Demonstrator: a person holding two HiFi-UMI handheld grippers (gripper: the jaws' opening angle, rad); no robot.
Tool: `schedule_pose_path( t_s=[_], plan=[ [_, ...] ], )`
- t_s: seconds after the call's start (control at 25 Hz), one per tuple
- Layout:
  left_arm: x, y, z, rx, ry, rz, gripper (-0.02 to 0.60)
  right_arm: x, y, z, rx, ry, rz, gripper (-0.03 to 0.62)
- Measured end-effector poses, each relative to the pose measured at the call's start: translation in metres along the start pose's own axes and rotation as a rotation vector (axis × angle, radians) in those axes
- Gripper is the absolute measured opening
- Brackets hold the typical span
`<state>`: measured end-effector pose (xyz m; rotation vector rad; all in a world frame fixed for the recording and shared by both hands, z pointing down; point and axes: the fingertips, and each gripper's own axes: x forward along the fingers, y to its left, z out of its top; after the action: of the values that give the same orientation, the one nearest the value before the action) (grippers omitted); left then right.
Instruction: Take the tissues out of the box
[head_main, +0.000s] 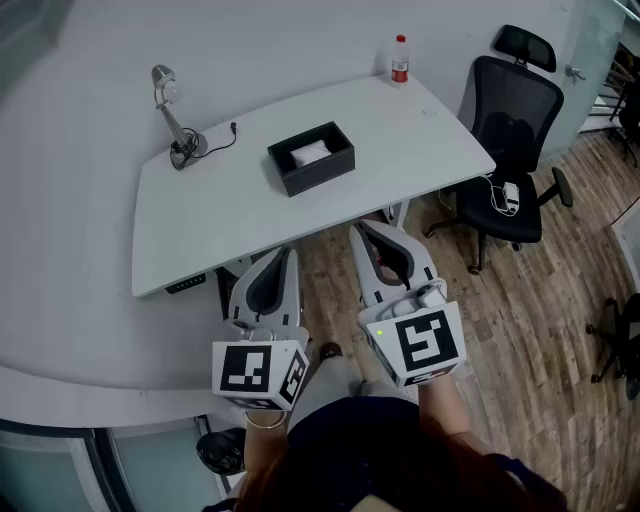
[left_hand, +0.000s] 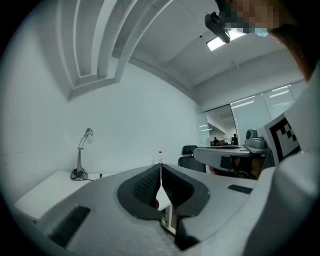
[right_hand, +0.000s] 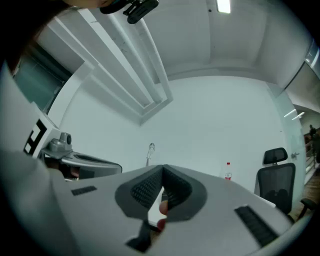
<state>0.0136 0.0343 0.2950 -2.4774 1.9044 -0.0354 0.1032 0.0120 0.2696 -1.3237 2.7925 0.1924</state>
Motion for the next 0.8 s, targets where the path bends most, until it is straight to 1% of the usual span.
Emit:
schedule_pose_path(
  t_s=[0.12, 0.48, 0.8],
  plan=[
    [0.009, 0.011, -0.002, -0.009, 0.004, -0.004, 0.026, 0.012, -0.002, 0.000, 0.005, -0.011, -0.006, 0.018],
    [0.033, 0.046, -0.004, -0.027, 0.007, -0.018, 0.026, 0.055, 0.002, -0.013, -0.002, 0.045, 0.011, 0.018],
    [0.058, 0.075, -0.004, -0.036, 0.006, -0.039, 0.026, 0.091, -0.003, -0.013, -0.012, 0.060, -0.003, 0.018]
  ],
)
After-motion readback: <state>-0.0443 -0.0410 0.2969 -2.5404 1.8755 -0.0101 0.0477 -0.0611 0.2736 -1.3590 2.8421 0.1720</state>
